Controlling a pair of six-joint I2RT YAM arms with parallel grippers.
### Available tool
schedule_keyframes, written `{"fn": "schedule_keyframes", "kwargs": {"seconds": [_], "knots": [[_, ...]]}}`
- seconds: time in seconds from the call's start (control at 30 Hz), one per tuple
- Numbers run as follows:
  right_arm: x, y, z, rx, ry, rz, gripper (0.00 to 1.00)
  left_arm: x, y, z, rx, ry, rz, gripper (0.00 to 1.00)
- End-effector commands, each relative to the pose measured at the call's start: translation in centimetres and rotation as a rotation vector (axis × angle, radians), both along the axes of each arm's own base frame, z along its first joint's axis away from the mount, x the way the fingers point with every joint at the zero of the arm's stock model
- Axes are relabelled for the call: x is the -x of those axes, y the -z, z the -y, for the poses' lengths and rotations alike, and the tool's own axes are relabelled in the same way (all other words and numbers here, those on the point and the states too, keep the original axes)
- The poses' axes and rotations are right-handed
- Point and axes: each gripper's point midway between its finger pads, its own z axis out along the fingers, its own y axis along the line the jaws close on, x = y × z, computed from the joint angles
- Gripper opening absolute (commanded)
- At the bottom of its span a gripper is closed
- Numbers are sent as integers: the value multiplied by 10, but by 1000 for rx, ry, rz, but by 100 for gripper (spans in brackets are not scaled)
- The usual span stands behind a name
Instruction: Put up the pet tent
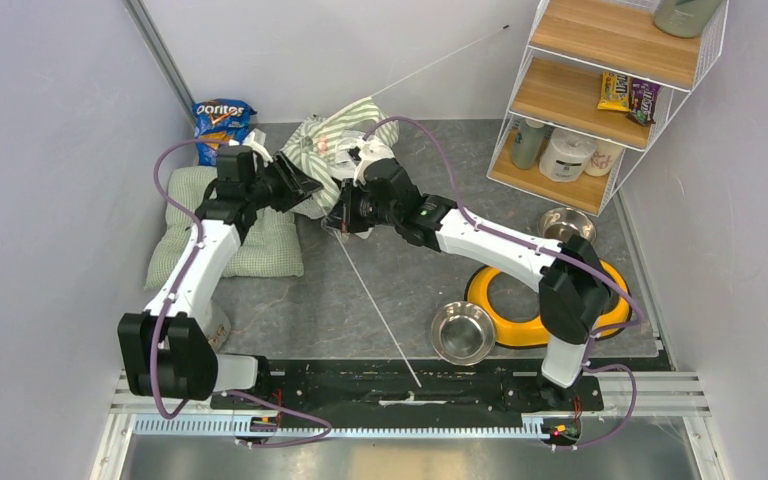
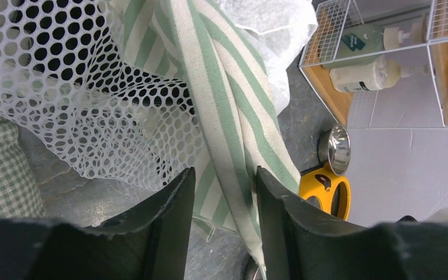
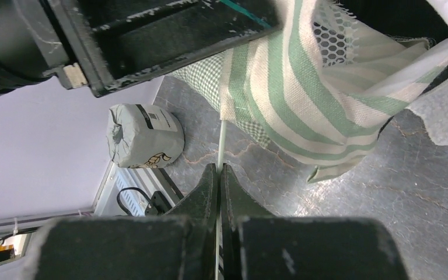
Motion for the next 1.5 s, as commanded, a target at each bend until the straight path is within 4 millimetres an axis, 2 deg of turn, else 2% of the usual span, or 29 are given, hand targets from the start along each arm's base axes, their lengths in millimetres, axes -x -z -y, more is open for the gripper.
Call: {"fn": "schedule_keyframes", "kwargs": {"seconds": [0.0,0.1,0.2,0.33,0.37,0.47,0.57,0.63,0.8,1.03,1.2,1.4,1.47], "knots": [[-27,-27,-10,-101,34,113,0,-13,-2,3,39,-33,11,44],[-27,-20,-12,-85,26,97,0,-17,-2,5,54,-32,9,29],[-26,-11,-10,-58,27,83,0,-20,-1,6,61,-33,6,2],[-22,3,-2,22,21,47,0,-25,-5,6,62,-35,9,2],[-20,6,0,46,16,39,5,-27,-7,4,57,-45,10,2],[-7,3,11,90,-27,38,36,-34,-18,-1,45,-79,41,2],[18,7,18,127,-149,31,49,-43,-31,-5,36,-100,79,2],[37,16,26,175,-224,21,52,-50,-37,-7,26,-111,97,2],[83,35,51,260,-352,-32,52,-63,-47,-6,26,-113,126,2],[142,49,72,304,-501,-64,49,-72,-45,-5,27,-110,124,2],[163,74,81,386,-547,-74,45,-76,-45,-6,23,-116,124,2],[178,84,85,420,-597,-60,42,-82,-49,-7,10,-117,132,2],[179,85,82,415,-605,-62,34,-84,-50,-7,4,-114,136,2]]}}
